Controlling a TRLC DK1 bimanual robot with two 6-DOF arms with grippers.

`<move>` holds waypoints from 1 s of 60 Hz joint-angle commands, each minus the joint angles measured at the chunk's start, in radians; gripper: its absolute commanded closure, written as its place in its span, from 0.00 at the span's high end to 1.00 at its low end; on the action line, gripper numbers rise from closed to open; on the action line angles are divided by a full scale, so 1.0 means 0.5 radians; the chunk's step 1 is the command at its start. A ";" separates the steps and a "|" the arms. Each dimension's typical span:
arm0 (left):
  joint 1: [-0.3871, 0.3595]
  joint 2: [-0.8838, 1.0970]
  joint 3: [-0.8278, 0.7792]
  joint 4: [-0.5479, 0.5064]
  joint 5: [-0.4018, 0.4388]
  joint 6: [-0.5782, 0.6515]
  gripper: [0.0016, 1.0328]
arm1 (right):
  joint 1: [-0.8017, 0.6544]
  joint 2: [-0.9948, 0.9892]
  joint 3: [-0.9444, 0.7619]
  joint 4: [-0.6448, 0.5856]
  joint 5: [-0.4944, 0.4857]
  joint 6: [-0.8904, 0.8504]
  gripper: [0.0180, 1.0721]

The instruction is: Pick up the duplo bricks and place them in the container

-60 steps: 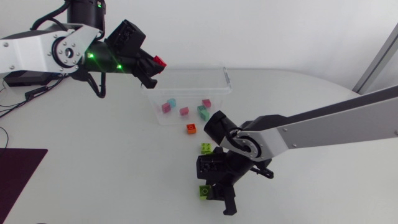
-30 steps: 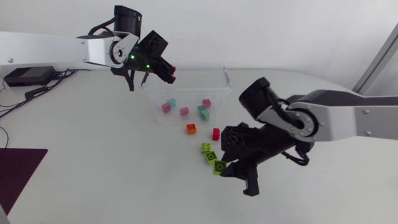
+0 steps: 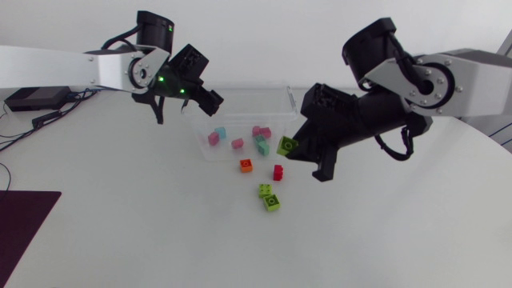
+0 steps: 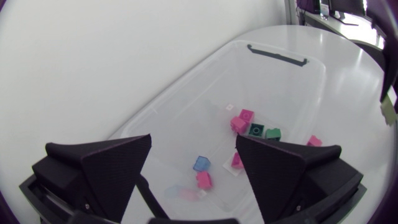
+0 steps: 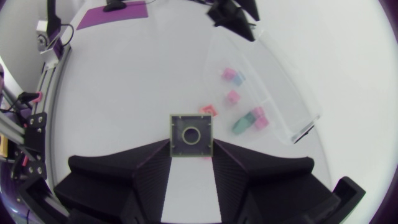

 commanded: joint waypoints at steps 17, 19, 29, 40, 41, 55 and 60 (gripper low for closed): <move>0.013 -0.631 -0.756 0.130 0.142 0.158 0.95 | -0.088 0.297 0.440 0.239 0.003 0.347 0.11; 0.010 -0.658 -0.815 0.151 0.154 0.164 0.95 | -0.088 0.328 0.474 0.248 0.010 0.372 0.11; -0.008 -0.787 -1.069 0.188 0.215 0.259 0.95 | -0.085 0.533 0.661 0.356 0.092 0.492 0.11; -0.045 -0.818 -1.232 0.176 0.289 0.369 0.95 | -0.079 0.816 0.888 0.414 0.181 0.568 0.11; -0.048 -0.815 -1.235 0.179 0.289 0.372 0.95 | -0.076 0.834 0.904 0.414 0.184 0.571 0.11; -0.201 -0.643 -1.247 0.206 0.286 0.486 0.95 | -0.088 1.172 1.186 0.485 0.344 0.657 0.21; -0.229 -0.603 -1.235 0.206 0.286 0.501 0.95 | -0.088 1.221 1.238 0.485 0.378 0.667 0.54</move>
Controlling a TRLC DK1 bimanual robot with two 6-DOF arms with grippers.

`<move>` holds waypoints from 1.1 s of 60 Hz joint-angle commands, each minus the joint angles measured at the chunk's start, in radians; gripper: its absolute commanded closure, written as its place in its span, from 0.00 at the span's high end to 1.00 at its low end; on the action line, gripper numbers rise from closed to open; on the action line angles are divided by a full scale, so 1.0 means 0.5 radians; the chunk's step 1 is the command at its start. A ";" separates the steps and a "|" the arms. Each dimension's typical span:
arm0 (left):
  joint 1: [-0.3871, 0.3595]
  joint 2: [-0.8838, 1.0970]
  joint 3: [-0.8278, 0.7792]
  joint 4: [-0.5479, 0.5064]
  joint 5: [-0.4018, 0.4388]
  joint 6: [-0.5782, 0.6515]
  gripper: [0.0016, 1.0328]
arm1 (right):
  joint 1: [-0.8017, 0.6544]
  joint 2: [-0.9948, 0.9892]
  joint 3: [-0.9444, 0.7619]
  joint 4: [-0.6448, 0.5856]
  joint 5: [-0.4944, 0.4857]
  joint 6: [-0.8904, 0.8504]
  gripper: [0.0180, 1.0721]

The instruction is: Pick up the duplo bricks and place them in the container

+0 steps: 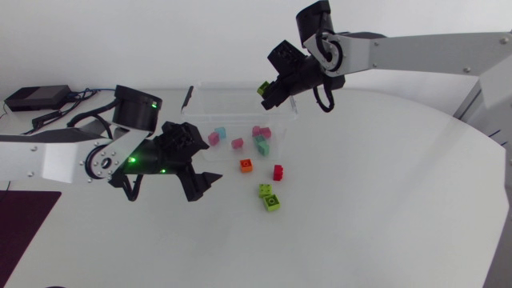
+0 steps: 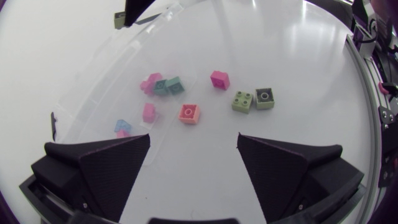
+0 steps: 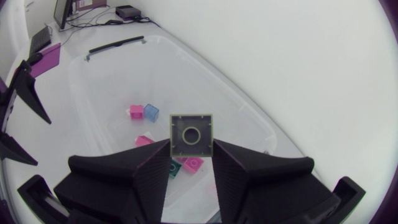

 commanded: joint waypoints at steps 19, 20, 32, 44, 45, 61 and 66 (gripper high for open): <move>-0.169 0.259 0.056 0.012 0.019 0.176 0.95 | -0.101 -0.368 -0.369 0.135 -0.050 0.039 0.83; -0.172 0.271 0.065 0.009 0.019 0.176 0.95 | -0.110 -0.414 -0.421 0.147 -0.056 0.035 0.83; -0.234 0.412 0.188 -0.028 0.019 0.201 0.95 | -0.171 -0.810 -0.912 0.249 -0.133 -0.020 0.83; -0.292 0.559 0.461 -0.362 0.086 0.139 0.95 | -0.285 -1.101 -1.378 0.362 -0.210 -0.038 0.83; -0.295 0.565 0.470 -0.375 0.086 0.133 0.95 | -0.300 -1.117 -1.415 0.374 -0.222 -0.038 0.83; -0.492 0.728 0.651 -0.580 -0.018 -0.026 0.93 | -0.410 -1.255 -1.823 0.534 -0.317 -0.041 0.83; -0.544 0.799 0.703 -0.614 -0.079 -0.057 0.93 | -0.420 -1.279 -1.875 0.537 -0.329 -0.050 0.83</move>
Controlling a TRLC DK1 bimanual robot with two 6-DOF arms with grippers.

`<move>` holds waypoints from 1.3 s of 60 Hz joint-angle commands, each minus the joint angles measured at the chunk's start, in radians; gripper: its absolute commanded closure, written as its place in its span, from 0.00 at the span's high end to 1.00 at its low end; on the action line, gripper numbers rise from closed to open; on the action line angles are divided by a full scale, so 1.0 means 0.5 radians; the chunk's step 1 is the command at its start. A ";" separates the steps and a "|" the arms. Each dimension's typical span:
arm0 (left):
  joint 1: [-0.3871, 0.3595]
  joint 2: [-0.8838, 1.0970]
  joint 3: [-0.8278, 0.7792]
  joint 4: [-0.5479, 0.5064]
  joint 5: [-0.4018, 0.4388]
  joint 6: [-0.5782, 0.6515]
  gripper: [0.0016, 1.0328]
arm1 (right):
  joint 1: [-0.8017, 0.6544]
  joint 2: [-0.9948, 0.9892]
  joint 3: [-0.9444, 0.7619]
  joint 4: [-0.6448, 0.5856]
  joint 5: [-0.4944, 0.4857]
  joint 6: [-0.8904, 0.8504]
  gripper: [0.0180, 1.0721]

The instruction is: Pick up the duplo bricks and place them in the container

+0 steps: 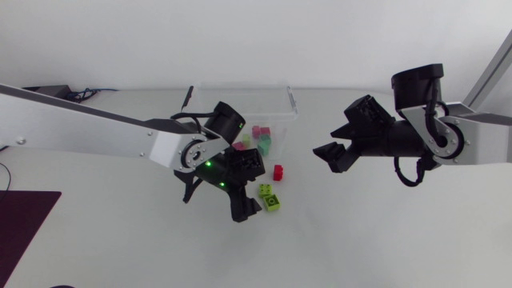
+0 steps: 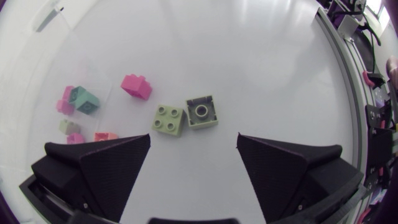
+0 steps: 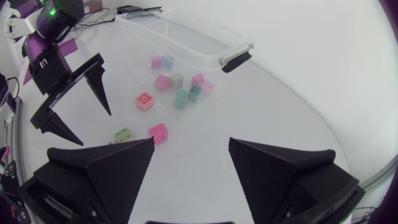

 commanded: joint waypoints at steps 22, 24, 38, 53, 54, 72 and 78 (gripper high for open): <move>-0.008 0.189 0.139 -0.099 -0.090 -0.015 0.93 | 0.101 0.025 -0.322 0.018 -0.083 -0.261 0.83; -0.005 0.199 0.142 -0.099 -0.090 -0.015 0.93 | 0.107 0.053 -0.332 0.021 -0.098 -0.283 0.83; 0.017 0.263 0.240 -0.087 -0.090 0.050 0.92 | 0.165 0.087 -0.381 -0.010 -0.203 -0.344 0.83; -0.045 0.337 0.381 -0.262 -0.127 0.028 0.86 | 0.337 0.347 -0.310 0.000 -0.197 -0.403 0.83; -0.045 0.340 0.387 -0.268 -0.127 0.028 0.85 | 0.343 0.360 -0.298 0.000 -0.194 -0.403 0.83; -0.075 0.462 0.587 -0.461 -0.161 0.016 0.62 | 0.423 0.424 -0.239 -0.006 -0.181 -0.396 0.83; -0.100 0.527 0.685 -0.550 -0.201 -0.003 0.56 | 0.420 0.415 -0.246 -0.006 -0.175 -0.399 0.83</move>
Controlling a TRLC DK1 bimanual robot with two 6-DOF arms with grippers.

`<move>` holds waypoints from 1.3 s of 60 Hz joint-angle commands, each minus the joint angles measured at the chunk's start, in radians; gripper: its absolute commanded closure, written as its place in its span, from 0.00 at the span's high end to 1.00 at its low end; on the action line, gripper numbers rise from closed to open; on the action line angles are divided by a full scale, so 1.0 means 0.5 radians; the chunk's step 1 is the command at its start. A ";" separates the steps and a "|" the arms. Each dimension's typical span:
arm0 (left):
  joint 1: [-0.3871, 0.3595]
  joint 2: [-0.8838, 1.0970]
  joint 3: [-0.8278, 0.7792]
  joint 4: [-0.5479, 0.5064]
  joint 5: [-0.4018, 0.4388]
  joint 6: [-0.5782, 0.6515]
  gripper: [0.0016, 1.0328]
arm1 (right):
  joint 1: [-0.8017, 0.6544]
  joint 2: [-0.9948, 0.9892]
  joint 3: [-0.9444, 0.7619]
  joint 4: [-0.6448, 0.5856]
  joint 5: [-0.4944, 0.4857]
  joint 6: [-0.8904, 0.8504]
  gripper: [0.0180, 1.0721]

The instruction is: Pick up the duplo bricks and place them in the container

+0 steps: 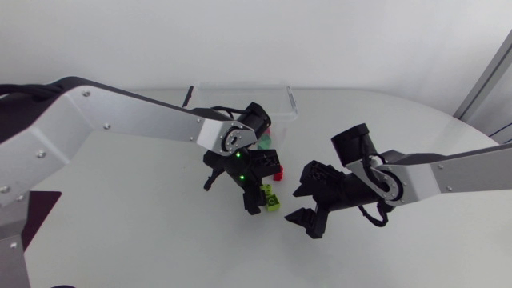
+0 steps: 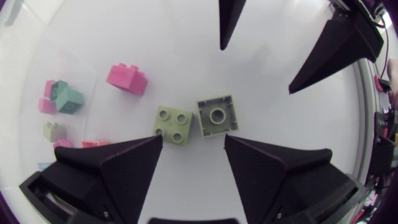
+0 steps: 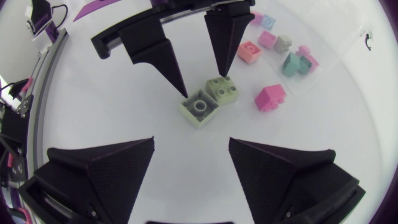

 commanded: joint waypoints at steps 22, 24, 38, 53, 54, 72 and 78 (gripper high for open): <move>-0.157 0.140 0.179 -0.158 -0.178 -0.049 0.54 | -0.013 0.014 -0.036 -0.015 0.008 -0.057 0.83; -0.166 0.140 0.176 -0.158 -0.178 -0.049 0.54 | -0.013 0.008 -0.039 -0.018 0.008 -0.057 0.83; -0.215 0.094 0.105 -0.256 -0.184 0.000 0.54 | -0.019 -0.041 -0.082 -0.021 0.008 -0.066 0.83; -0.148 -0.130 -0.177 -0.262 -0.135 0.095 0.54 | 0.018 0.109 0.034 -0.006 0.149 0.035 0.83; -0.136 -0.160 -0.208 -0.262 -0.132 0.098 0.54 | 0.024 0.122 0.050 -0.012 0.149 0.044 0.83; -0.001 -0.446 -0.469 -0.189 -0.080 0.098 0.54 | 0.189 0.171 0.160 -0.058 0.272 0.136 0.83; 0.027 -0.473 -0.481 -0.182 -0.061 0.080 0.57 | 0.254 0.198 0.191 -0.076 0.330 0.182 0.83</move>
